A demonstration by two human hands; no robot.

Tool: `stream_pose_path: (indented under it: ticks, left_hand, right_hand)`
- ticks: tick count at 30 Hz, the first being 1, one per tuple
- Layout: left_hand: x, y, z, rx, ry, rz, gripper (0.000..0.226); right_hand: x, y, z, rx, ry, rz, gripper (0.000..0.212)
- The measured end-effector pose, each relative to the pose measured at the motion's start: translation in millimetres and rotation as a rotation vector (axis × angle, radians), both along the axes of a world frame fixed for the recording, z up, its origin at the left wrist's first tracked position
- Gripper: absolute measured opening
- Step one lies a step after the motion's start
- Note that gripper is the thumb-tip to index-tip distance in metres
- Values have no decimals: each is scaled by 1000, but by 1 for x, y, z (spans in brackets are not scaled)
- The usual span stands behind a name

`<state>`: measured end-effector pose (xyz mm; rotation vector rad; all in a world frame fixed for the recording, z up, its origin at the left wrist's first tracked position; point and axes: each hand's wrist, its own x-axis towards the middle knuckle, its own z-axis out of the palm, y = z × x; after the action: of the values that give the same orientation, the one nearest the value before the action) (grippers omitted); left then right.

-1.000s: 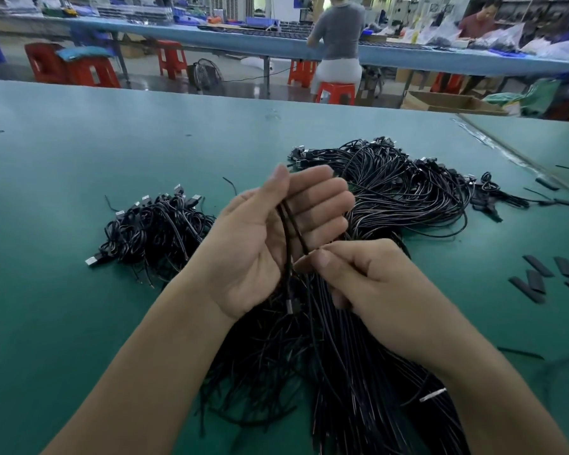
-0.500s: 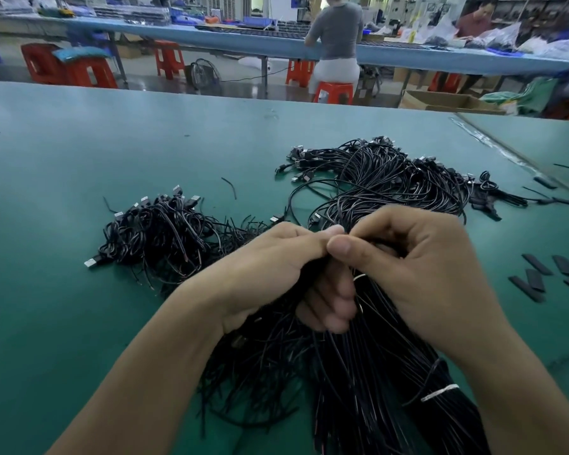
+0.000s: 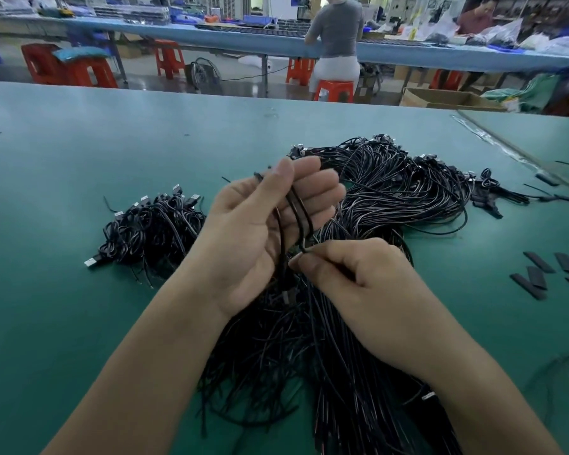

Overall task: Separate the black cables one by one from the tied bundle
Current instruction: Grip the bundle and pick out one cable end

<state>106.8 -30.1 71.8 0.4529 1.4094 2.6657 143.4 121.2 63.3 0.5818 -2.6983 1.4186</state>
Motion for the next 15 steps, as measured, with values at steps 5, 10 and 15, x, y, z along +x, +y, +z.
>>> stream_pose_path:
  ticks: [5, 10, 15]
  left_hand:
    - [-3, 2, -13, -584, 104, 366, 26]
    - [8, 2, -4, -773, -2, -27, 54]
    - [15, 0, 6, -631, -25, -282, 54]
  right_hand:
    - [4, 5, 8, 64, 105, 2, 28]
    - [-4, 18, 14, -89, 177, -54, 21]
    - [-9, 25, 12, -345, 132, -101, 21]
